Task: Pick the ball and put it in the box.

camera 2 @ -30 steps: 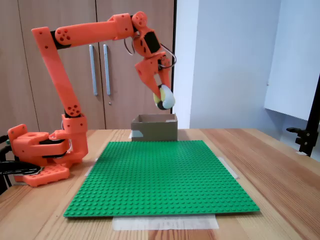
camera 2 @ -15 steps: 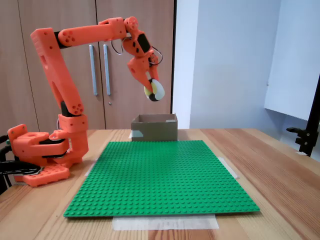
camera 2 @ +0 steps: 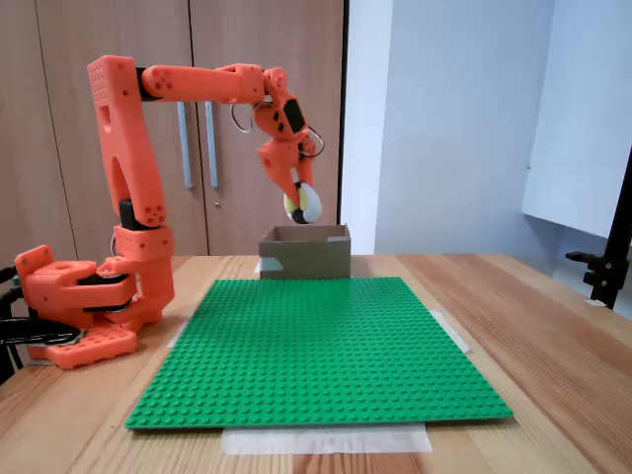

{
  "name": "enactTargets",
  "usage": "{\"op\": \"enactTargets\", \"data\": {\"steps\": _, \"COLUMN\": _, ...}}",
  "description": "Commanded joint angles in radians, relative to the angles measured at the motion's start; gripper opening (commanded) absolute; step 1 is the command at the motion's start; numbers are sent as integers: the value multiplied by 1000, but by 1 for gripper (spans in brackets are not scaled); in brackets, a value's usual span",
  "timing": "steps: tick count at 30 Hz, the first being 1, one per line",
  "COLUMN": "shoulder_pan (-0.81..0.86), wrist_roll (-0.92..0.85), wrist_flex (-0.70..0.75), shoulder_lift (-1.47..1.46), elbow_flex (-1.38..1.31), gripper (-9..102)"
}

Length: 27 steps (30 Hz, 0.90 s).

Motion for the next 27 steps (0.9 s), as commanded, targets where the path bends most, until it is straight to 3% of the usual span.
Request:
{"op": "enactTargets", "data": {"steps": 1, "shoulder_pan": -3, "wrist_roll": 6, "wrist_flex": -46, "shoulder_lift": 9, "elbow_flex": -34, "gripper": -1}}
{"op": "enactTargets", "data": {"steps": 27, "shoulder_pan": -3, "wrist_roll": -38, "wrist_flex": -190, "shoulder_lift": 18, "elbow_flex": 106, "gripper": -1}}
